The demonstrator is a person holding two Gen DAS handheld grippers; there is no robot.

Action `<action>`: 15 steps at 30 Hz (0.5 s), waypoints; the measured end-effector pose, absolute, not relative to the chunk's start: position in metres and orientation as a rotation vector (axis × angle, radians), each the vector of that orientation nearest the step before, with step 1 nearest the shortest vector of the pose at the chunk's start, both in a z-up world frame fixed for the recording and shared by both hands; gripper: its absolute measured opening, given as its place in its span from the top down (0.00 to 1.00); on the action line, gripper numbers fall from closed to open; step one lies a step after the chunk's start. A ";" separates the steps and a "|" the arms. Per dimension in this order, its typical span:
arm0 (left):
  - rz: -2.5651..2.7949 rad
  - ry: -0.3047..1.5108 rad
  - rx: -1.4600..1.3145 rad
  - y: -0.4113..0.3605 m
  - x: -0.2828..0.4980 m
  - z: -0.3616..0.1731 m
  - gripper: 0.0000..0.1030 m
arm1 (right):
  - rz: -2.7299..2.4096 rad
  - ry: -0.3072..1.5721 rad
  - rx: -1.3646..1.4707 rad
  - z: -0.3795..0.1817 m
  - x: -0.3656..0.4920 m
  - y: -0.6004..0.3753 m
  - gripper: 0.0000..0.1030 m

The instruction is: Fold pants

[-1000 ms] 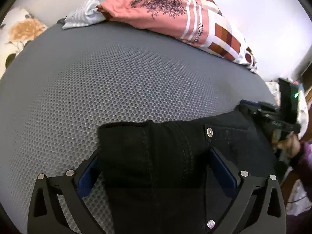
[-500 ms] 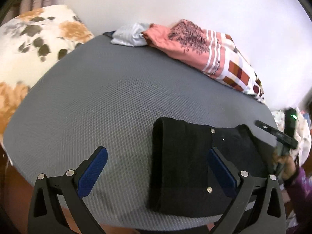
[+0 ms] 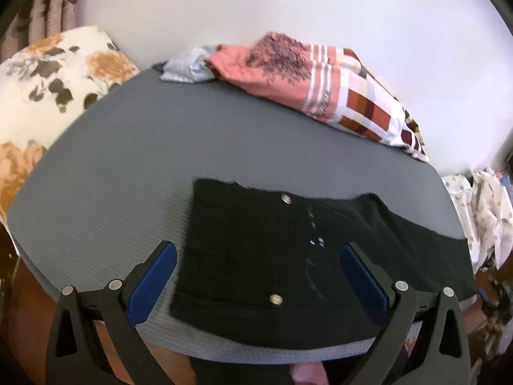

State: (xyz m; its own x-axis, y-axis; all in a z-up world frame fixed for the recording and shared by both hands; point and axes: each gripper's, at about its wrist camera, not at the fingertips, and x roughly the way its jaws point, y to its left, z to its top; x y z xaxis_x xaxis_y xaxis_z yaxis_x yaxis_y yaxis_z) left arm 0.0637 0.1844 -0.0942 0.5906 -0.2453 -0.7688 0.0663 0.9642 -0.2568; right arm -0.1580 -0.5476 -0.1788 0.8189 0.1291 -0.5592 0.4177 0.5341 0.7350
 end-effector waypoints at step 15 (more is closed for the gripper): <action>-0.146 1.019 -0.259 0.171 0.057 -0.134 0.01 | -0.098 0.441 1.308 -0.219 -0.197 -0.589 0.50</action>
State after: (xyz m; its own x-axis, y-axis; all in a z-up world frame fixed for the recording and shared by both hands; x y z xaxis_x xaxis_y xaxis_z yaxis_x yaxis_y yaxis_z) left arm 0.0574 0.1712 -0.1341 0.5182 -0.2397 -0.8210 -0.0002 0.9599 -0.2804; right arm -0.1966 -0.5890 -0.2188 0.9131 0.1760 -0.3677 0.3149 0.2682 0.9104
